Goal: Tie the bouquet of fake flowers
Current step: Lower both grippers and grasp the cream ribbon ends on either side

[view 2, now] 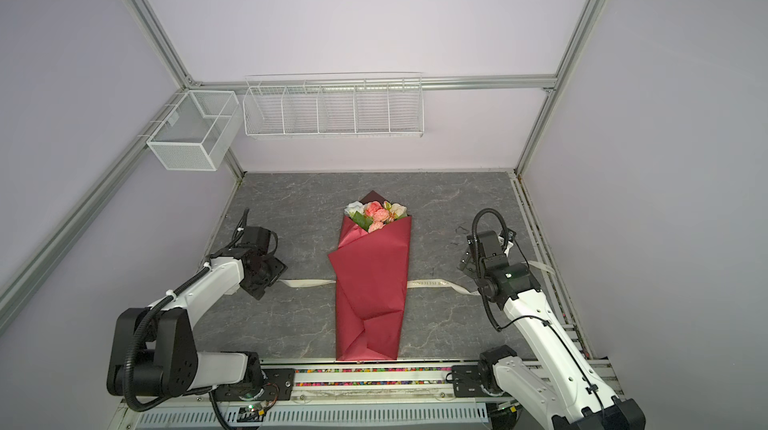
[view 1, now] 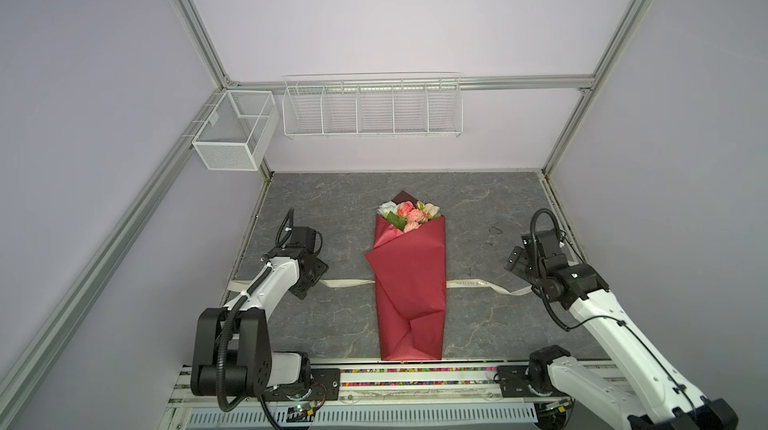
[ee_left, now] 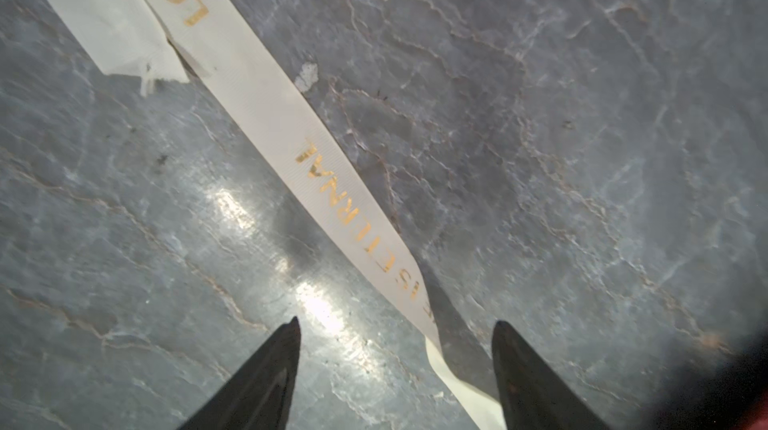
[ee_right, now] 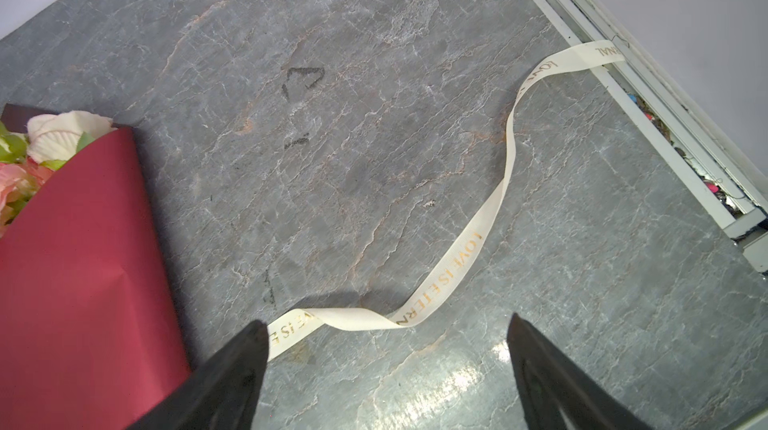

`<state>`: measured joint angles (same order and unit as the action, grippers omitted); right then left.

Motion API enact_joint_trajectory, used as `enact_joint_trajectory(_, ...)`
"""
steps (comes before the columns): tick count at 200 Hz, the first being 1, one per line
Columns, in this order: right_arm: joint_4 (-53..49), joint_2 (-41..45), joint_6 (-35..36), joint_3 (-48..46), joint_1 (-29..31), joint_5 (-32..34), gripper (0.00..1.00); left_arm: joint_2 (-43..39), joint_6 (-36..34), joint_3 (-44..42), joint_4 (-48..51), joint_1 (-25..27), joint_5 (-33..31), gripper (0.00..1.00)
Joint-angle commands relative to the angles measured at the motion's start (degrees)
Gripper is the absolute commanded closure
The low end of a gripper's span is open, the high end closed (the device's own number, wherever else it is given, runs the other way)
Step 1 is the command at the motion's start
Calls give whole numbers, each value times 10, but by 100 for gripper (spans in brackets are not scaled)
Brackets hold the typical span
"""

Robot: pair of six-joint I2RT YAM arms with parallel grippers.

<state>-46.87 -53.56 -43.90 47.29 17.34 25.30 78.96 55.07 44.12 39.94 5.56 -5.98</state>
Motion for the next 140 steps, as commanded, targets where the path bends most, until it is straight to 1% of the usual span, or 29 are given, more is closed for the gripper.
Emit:
enact_joint_trajectory(1, -24, -10, 7, 10, -4, 12, 8, 12, 31, 24, 28, -8, -10, 27)
enact_joint_trajectory(30, -36, -11, 13, 5, -6, 31, 8, 11, 65, 8, 21, -9, -26, 27)
enact_joint_trajectory(67, -37, -10, 25, 2, -12, 31, 8, 45, 65, 6, -8, -20, -26, 28)
enact_joint_trajectory(105, -45, -9, 37, 1, -28, 42, 8, 73, 57, 6, -16, -55, -25, 29)
enact_joint_trajectory(114, -47, -8, 41, -1, -32, 46, 8, 76, 53, 1, -26, -60, -19, 32)
enact_joint_trajectory(124, -51, -7, 47, -1, -37, 52, 8, 80, 51, 0, -32, -62, -12, 38)
enact_joint_trajectory(140, -56, -5, 52, -2, -42, 64, 8, 85, 40, 1, -43, -62, 4, 53)
